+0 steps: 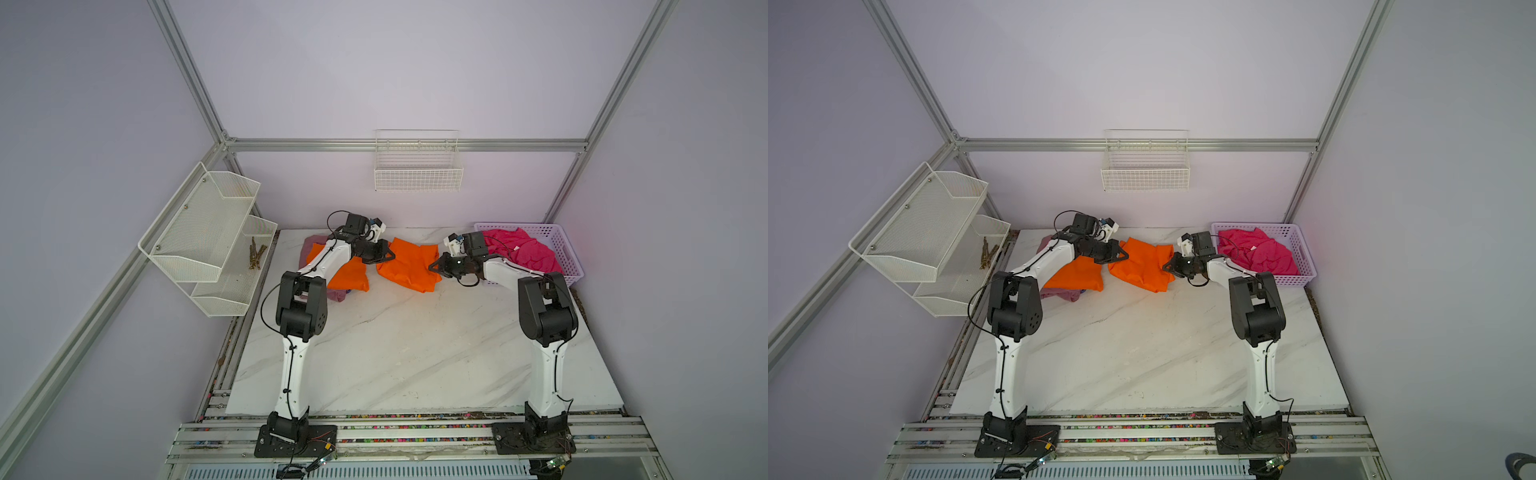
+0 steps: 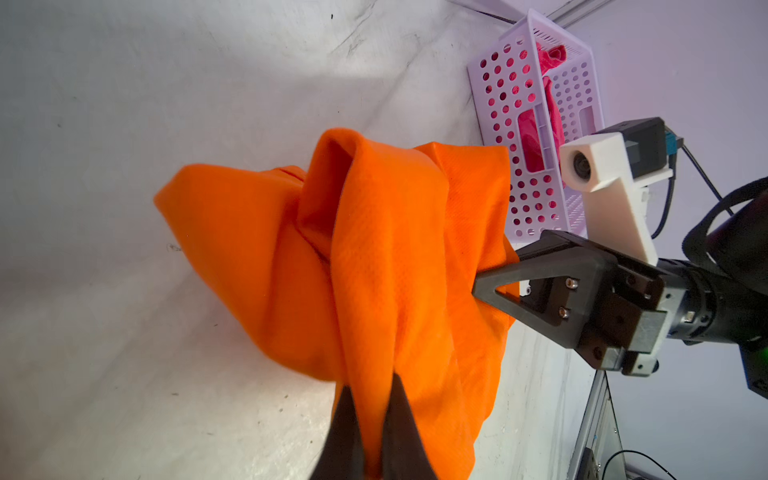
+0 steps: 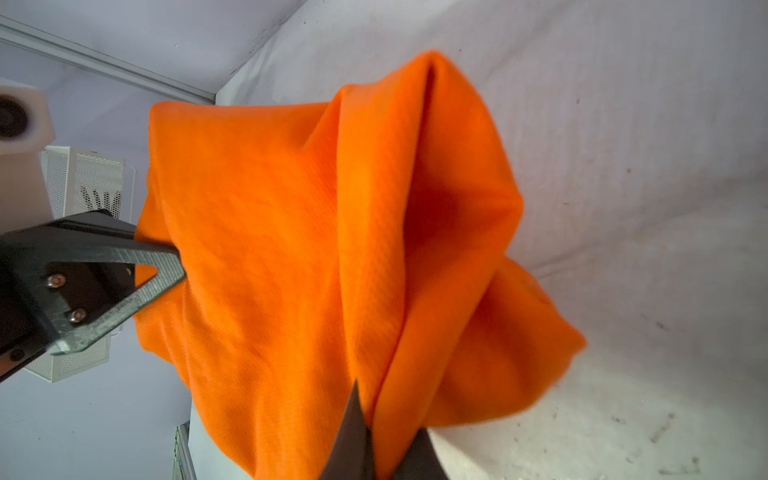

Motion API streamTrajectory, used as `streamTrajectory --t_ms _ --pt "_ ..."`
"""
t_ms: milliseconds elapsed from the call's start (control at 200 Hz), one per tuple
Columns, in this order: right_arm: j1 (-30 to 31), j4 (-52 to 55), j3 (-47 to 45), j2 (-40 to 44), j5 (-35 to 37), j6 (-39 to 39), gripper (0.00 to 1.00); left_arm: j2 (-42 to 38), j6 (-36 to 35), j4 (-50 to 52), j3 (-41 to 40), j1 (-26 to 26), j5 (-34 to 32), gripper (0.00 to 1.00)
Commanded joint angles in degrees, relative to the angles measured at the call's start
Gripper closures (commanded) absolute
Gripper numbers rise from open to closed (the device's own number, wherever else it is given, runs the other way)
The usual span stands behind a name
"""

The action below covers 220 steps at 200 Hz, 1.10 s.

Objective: Fold and stack t-shirts
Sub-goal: Adjust the T-shirt at the center of the board, then pick up the T-shirt.

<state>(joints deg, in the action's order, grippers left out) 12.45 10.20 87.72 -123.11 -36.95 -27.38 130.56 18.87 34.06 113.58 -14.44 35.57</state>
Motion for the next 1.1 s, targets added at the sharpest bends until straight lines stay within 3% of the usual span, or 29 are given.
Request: streamTrajectory --t_ms 0,555,1095 --pt "1.50 -0.78 2.10 2.27 -0.59 -0.53 1.00 -5.09 -2.67 1.77 -0.33 0.01 -2.71 1.00" --pt "9.84 0.19 13.93 -2.13 -1.37 -2.75 1.00 -19.50 -2.57 -2.24 -17.62 5.00 -8.66 1.00" --pt "15.42 2.99 27.79 -11.58 -0.57 -5.21 1.00 -23.11 -5.73 1.51 -18.97 14.00 -8.50 1.00"
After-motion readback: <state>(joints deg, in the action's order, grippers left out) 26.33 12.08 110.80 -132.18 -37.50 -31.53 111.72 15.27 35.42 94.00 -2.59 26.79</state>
